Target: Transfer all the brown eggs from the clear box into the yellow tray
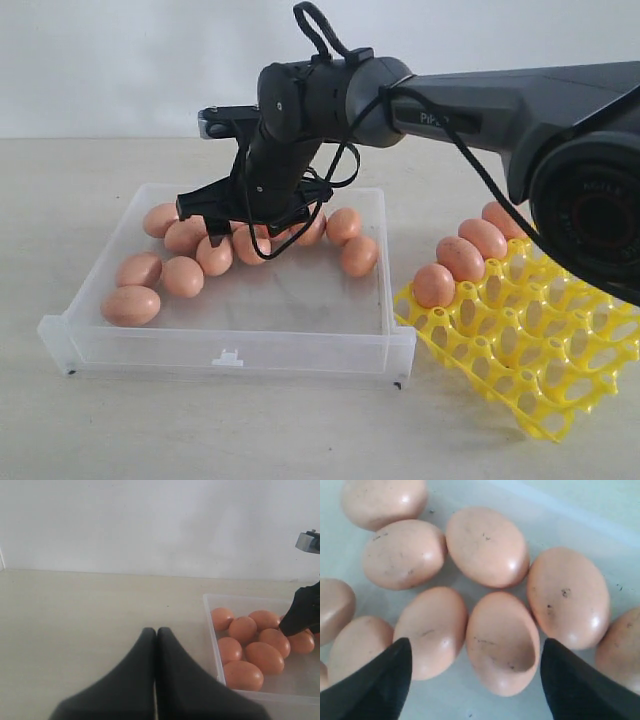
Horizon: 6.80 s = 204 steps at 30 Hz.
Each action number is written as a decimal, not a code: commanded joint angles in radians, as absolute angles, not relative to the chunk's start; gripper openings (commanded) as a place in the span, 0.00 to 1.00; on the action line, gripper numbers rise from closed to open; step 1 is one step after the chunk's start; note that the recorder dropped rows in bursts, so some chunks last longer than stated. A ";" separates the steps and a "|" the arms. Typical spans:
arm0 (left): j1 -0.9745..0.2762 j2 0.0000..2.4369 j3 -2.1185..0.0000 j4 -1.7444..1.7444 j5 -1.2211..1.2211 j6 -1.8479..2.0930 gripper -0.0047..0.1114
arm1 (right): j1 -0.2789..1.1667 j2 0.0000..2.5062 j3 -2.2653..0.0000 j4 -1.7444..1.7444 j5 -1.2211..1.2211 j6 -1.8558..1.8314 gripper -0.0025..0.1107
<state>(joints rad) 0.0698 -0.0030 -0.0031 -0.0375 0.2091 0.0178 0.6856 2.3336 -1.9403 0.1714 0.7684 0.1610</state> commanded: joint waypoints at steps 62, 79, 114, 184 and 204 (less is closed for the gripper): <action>0.071 0.000 0.000 -0.035 0.203 0.020 0.00 | 0.679 2.423 -2.036 0.126 0.808 -0.162 0.56; 0.071 0.000 0.000 -0.035 0.203 0.020 0.00 | 0.679 2.407 -2.036 0.089 0.788 -0.097 0.04; 0.071 0.000 0.000 -0.035 0.203 0.020 0.00 | 0.527 1.497 -0.495 0.236 -0.345 -0.210 0.08; 0.071 0.000 0.000 -0.035 0.203 0.020 0.00 | 0.527 1.564 -0.332 0.351 -0.648 -0.313 0.08; 0.071 0.000 0.000 -0.035 0.203 0.020 0.00 | 0.527 1.537 -0.311 0.216 -0.684 -0.218 0.08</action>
